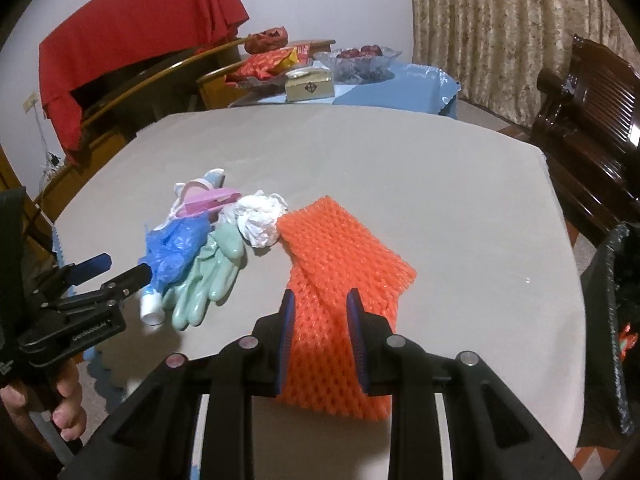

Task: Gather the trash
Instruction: 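Grasp the orange foam mesh with the right tool while the left grasps the blue plastic bag, then carry the mesh and blue bag in both tools over the black trash bin, then open both tools to drop the mesh and blue bag into the bin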

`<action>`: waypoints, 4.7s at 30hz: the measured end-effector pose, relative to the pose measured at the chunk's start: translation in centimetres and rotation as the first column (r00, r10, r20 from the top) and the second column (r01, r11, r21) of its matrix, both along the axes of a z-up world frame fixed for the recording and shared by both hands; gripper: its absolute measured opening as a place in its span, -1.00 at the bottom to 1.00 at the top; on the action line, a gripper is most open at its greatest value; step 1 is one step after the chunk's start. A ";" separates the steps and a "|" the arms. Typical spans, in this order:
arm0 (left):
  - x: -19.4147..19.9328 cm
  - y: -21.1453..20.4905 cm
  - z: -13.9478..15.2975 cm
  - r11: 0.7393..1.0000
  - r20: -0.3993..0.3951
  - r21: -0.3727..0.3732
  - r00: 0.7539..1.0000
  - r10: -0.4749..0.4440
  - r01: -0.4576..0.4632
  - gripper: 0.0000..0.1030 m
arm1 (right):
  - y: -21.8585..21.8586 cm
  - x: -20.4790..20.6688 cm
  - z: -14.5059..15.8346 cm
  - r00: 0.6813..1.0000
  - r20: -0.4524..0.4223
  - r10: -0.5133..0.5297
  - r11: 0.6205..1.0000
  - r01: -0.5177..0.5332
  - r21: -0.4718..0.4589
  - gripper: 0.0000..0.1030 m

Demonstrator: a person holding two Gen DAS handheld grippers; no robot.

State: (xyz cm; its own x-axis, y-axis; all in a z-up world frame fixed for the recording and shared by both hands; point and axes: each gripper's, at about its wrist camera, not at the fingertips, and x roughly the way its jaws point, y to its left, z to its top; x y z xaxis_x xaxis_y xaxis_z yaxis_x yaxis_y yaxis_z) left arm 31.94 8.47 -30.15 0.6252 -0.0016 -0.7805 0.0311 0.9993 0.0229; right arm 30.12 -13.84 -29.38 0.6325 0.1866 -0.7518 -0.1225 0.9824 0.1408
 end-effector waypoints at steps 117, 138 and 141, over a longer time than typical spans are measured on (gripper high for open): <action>-9.2 -45.7 6.6 0.879 0.052 -0.079 0.883 -0.467 0.470 -0.90 | -39.3 -12.0 4.8 0.905 0.086 -0.416 0.905 0.422 -0.060 -1.00; -7.4 -38.6 2.9 0.916 0.000 0.013 0.916 -0.400 0.400 0.09 | -36.2 -14.2 2.6 0.910 -0.005 -0.415 0.909 0.415 0.023 -0.57; -6.8 -34.3 3.5 0.943 0.003 0.016 0.943 -0.333 0.333 0.12 | -32.5 -13.8 3.4 0.927 0.018 -0.373 0.928 0.373 0.020 -0.57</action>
State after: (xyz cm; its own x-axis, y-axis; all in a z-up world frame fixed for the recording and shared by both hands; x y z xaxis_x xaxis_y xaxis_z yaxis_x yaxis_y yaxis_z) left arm 25.12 -25.80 -26.62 0.5954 -0.1989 -0.7784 0.3618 0.9314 0.0387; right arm 16.33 -46.30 -26.02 0.6744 -0.0540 -0.7364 0.2496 0.9553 0.1585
